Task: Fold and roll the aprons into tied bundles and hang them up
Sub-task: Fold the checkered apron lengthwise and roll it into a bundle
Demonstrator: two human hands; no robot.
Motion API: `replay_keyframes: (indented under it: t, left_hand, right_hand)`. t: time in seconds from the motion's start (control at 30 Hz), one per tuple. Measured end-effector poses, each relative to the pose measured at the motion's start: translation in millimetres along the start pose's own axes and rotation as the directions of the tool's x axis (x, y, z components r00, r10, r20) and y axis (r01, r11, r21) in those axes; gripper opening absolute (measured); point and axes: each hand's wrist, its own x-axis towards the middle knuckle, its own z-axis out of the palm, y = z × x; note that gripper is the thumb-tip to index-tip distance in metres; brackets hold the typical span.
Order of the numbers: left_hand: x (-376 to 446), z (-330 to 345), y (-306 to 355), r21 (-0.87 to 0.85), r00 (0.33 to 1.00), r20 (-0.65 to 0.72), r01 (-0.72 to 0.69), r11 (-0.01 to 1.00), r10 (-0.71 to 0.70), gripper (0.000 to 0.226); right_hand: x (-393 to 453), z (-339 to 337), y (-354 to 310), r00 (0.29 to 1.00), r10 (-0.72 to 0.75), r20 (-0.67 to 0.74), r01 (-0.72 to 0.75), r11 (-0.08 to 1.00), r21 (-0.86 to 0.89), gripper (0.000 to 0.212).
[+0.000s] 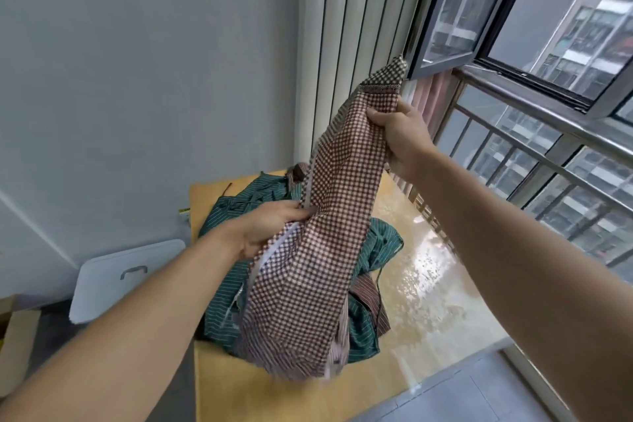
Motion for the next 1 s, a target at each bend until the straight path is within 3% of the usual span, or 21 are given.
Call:
replay_keyframes:
  t: [0.1,0.2,0.3,0.47,0.57,0.63,0.7,0.8,0.83,0.9,0.97,1.0]
  left_hand:
    - [25.4,-7.9,-23.6,-0.036,0.998,0.037,0.057,0.998,-0.056,0.034]
    - [48.8,-8.8,-71.4,0.223,0.981,0.091,0.148,0.963,-0.172,0.052]
    - [74.4,4.0,-140.5,0.436,0.95,0.043,0.259,0.862,-0.308,0.073]
    - [107.8,18.4,-224.0,0.365,0.916,-0.031,0.383,0.848,-0.401,0.119]
    - [125.6,25.7,-252.6,0.472,0.922,-0.184,0.388,0.792,-0.341,0.113]
    - [132.4,29.6,-264.0,0.551,0.915,-0.356,0.371,0.748,-0.191,0.096]
    - [137.8,28.7,-268.4,0.64,0.898,-0.435,0.359,0.679,-0.065,0.089]
    - [148.4,29.7,-268.2,0.656,0.865,-0.5,0.407,0.635,-0.038,0.092]
    - [152.2,31.3,-270.7,0.643,0.844,-0.535,0.437,0.629,-0.039,0.093]
    - [155.7,34.2,-268.2,0.587,0.788,-0.615,0.482,0.65,-0.029,0.094]
    - [160.6,32.8,-264.8,0.547,0.743,-0.668,0.53,0.648,-0.044,0.083]
    - [162.3,31.2,-263.8,0.575,0.753,-0.655,0.547,0.608,-0.058,0.07]
  right_hand:
    - [27.0,-16.2,28.3,0.995,0.071,-0.076,-0.075,0.996,-0.048,0.026]
    - [56.4,-40.1,59.9,0.964,0.206,-0.167,-0.2,0.978,0.051,0.034]
    - [80.2,-59.0,81.4,0.928,0.293,-0.232,-0.26,0.952,0.162,0.044]
    - [114.3,-91.6,102.7,0.896,0.339,-0.285,-0.289,0.935,0.203,0.037]
    - [133.0,-109.8,114.7,0.863,0.367,-0.347,-0.297,0.925,0.238,0.037]
    - [142.7,-121.0,124.2,0.825,0.397,-0.402,-0.318,0.914,0.251,0.033]
    - [152.3,-128.7,132.1,0.784,0.382,-0.489,-0.292,0.922,0.253,0.027]
    - [170.4,-143.9,141.3,0.648,0.351,-0.676,-0.202,0.935,0.291,0.035]
    - [175.3,-150.7,147.3,0.633,0.341,-0.695,-0.198,0.939,0.28,0.04]
    - [177.9,-159.9,152.4,0.673,0.293,-0.679,-0.219,0.956,0.195,0.045]
    - [181.6,-168.3,161.2,0.633,0.298,-0.715,-0.225,0.954,0.198,0.045]
    - [185.4,-173.4,165.3,0.588,0.307,-0.749,-0.231,0.95,0.209,0.043]
